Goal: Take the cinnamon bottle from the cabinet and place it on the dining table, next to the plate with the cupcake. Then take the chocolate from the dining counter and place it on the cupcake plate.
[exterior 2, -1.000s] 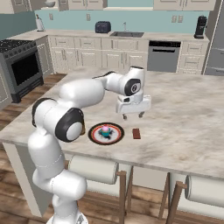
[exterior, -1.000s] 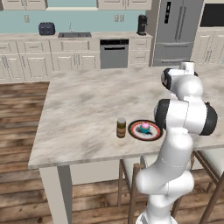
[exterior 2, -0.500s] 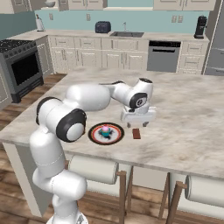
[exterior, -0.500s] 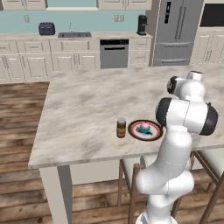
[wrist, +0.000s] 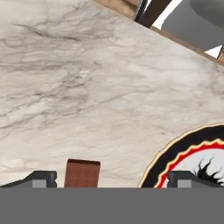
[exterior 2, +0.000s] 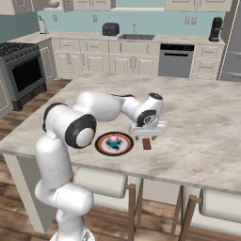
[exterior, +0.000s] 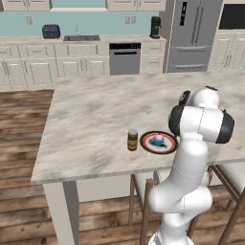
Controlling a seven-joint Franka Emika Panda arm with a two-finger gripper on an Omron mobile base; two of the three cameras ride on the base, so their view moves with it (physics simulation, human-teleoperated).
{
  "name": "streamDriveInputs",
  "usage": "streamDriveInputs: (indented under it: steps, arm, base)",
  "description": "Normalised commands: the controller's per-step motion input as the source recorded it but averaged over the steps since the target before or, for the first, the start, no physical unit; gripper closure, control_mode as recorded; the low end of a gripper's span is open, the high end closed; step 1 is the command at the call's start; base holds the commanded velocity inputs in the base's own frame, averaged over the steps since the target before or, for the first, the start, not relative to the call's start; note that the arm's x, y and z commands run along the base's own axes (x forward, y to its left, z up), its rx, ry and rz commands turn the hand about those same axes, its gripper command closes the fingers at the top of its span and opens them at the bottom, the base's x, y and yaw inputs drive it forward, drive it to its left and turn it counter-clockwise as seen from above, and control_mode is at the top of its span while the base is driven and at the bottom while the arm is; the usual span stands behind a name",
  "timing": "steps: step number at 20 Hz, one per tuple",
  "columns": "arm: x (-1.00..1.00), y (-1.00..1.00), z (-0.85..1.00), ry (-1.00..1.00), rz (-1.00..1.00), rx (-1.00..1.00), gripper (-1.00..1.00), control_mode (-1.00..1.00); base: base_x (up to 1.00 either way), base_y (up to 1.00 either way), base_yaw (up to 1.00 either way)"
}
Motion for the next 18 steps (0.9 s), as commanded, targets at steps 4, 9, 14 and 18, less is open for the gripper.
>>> streamDriveInputs:
  steps: [4, 9, 14, 18]
  arm:
    - [0.51, 0.22, -0.26, 0.0, -0.14, -0.02, -1.0, -1.0]
    - [0.31, 0.01, -0.26, 0.0, -0.1, -0.01, -1.0, -1.0]
    - [0.27, 0.04, -0.27, 0.0, -0.08, -0.02, -1.0, -1.0]
    - [0.28, 0.02, -0.19, 0.0, -0.08, -0.02, -1.0, -1.0]
  base:
    - [0.0, 0.0, 0.0]
    - [0.0, 0.0, 0.0]
    - [0.0, 0.0, 0.0]
    - [0.0, 0.0, 0.0]
